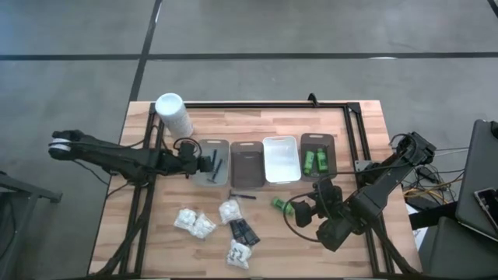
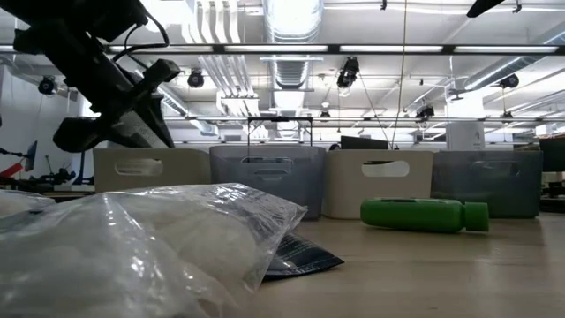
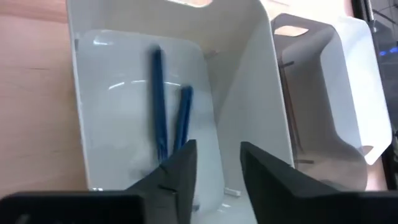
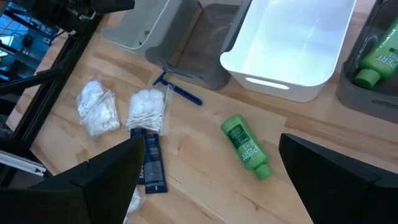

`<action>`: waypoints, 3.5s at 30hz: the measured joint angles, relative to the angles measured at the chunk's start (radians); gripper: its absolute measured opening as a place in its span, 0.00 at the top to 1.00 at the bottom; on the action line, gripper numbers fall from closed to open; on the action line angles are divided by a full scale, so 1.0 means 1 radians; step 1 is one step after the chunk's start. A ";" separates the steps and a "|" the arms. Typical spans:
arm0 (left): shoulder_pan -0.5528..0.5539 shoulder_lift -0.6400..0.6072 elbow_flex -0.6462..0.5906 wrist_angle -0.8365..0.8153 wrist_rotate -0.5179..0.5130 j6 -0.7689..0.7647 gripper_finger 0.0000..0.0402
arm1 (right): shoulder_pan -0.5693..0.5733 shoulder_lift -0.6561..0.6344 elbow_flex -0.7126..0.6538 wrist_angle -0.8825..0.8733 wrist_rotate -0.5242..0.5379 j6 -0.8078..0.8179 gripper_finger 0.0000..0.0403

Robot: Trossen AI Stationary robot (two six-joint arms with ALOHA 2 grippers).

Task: Pick & Place Travel size toiletries
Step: Put the blue razor into the gray bin, then adjust the left black bin on the table, then put the blue razor into the gray bin

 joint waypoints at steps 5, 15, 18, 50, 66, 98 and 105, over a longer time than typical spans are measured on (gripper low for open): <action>-0.009 -0.019 0.002 0.118 0.016 0.095 0.57 | 0.000 0.000 0.000 0.000 -0.010 -0.006 0.09; -0.155 -0.001 0.159 0.372 0.393 0.813 0.61 | 0.000 0.000 -0.001 0.005 -0.062 -0.113 0.09; -0.209 0.063 0.223 0.294 0.395 0.875 0.64 | -0.006 0.000 -0.001 0.006 -0.063 -0.113 0.09; -0.150 0.811 0.750 -0.175 0.134 0.917 0.98 | -0.034 0.000 -0.003 0.001 -0.065 -0.082 0.09; -0.235 0.752 0.753 -0.084 0.144 1.258 0.94 | -0.033 0.000 -0.024 0.000 -0.080 -0.082 0.09; -0.187 0.964 0.748 -0.015 0.150 1.324 0.58 | -0.033 0.000 -0.051 0.003 -0.085 -0.087 0.09; -0.152 0.964 0.748 -0.031 0.196 1.335 0.59 | -0.033 0.000 -0.052 0.003 -0.085 -0.087 0.09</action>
